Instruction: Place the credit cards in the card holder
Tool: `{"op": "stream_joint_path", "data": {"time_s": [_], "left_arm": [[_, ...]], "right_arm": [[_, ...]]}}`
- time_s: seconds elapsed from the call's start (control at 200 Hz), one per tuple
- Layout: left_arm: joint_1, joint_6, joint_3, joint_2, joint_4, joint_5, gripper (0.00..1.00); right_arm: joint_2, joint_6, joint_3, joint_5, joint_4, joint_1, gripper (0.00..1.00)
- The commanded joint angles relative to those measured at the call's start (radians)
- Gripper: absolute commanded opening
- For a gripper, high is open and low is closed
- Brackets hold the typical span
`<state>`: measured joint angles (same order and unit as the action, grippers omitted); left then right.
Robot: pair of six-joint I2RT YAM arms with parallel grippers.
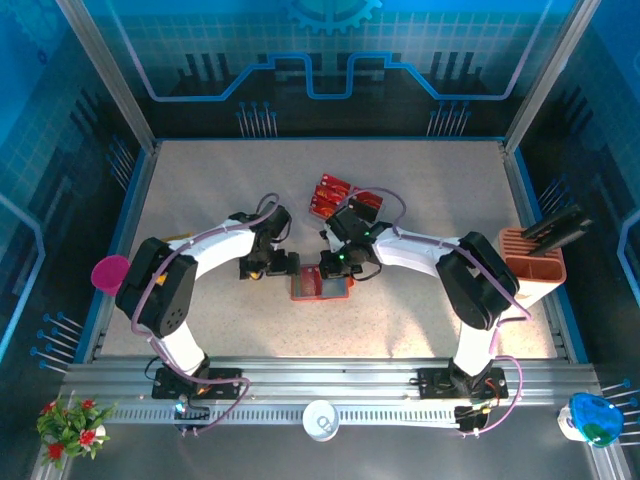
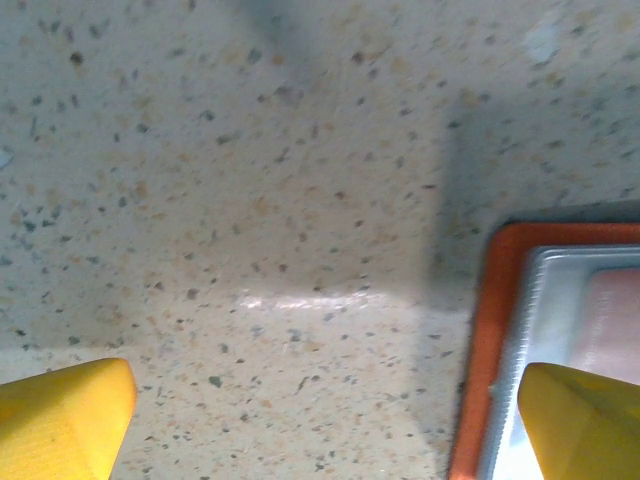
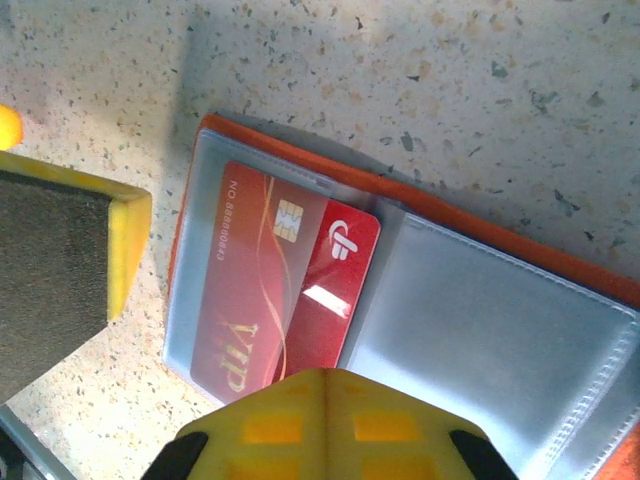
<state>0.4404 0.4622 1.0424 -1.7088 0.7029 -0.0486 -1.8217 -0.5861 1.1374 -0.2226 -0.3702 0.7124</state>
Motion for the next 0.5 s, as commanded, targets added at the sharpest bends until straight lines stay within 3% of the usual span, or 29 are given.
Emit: {"op": "stream_joint_path", "data": {"time_s": [0.0, 0.495], "left_arm": [[-0.002, -0.008, -0.018, -0.028, 0.056, -0.037, 0.99], [0.001, -0.025, -0.028, -0.091, 0.026, -0.027, 0.99]], "right_arm": [[-0.027, 0.002, 0.011, 0.008, -0.029, -0.001, 0.0], [-0.133, 0.015, 0.095, 0.004, -0.068, 0.045, 0.0]]}}
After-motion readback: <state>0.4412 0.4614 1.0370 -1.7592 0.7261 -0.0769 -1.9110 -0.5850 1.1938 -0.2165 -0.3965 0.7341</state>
